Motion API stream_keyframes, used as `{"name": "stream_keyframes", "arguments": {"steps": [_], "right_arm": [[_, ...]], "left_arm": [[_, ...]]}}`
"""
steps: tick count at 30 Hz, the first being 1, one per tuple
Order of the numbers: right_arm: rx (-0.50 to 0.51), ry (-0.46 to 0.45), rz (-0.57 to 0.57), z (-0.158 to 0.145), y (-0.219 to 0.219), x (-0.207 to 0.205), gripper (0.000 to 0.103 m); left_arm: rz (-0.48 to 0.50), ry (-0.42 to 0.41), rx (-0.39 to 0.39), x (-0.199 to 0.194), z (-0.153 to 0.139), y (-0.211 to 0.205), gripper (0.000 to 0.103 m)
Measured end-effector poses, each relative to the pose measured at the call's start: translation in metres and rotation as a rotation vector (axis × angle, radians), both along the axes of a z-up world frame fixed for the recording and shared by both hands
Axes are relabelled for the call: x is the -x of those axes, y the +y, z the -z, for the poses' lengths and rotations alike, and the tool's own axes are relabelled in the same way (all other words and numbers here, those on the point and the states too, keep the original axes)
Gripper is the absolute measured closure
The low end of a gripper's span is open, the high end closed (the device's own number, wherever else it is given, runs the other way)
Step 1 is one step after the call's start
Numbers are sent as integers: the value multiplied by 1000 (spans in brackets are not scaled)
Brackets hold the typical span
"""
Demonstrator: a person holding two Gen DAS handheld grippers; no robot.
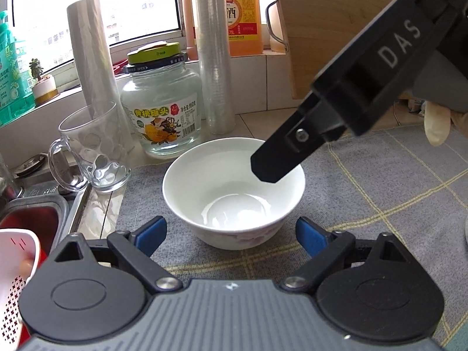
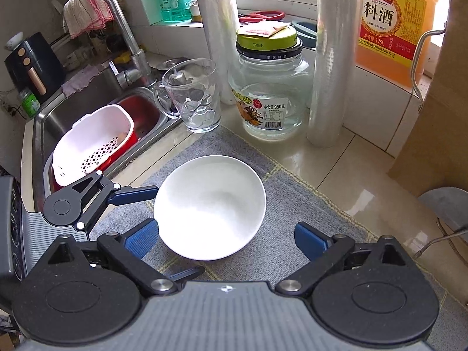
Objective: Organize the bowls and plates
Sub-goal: 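Move the right gripper to the white bowl by the sink and grasp its rim, then lift the bowl with the right gripper and carry it toward the bowl stack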
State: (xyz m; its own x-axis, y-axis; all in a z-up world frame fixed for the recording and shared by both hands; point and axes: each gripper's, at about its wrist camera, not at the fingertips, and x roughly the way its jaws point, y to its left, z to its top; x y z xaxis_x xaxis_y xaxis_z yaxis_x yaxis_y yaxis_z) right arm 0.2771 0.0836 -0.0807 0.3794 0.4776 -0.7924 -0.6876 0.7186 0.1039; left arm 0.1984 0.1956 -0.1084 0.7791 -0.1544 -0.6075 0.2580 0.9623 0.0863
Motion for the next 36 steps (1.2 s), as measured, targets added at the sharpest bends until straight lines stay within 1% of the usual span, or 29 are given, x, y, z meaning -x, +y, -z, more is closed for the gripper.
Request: {"name": "stream_keyframes", "arguments": {"steps": [6, 11, 13, 16, 20, 26, 36], "right_arm": [[27, 14, -26, 10, 14, -15, 7], [42, 33, -39, 20, 24, -28, 15], [38, 42, -41, 24, 27, -33, 16], [30, 43, -39, 27, 30, -38, 20], [21, 53, -50, 29, 35, -42, 21], [14, 65, -74, 31, 36, -43, 22], [-12, 74, -59, 31, 34, -48, 22]], "left_arm": [[17, -5, 14, -6, 1, 4, 11], [27, -11, 24, -9, 1, 7, 10], [28, -9, 34, -11, 2, 7, 11], [28, -7, 43, -12, 2, 7, 12], [43, -11, 28, -13, 1, 5, 13], [53, -7, 27, -15, 2, 6, 13], [60, -3, 23, -16, 2, 7, 13]]}}
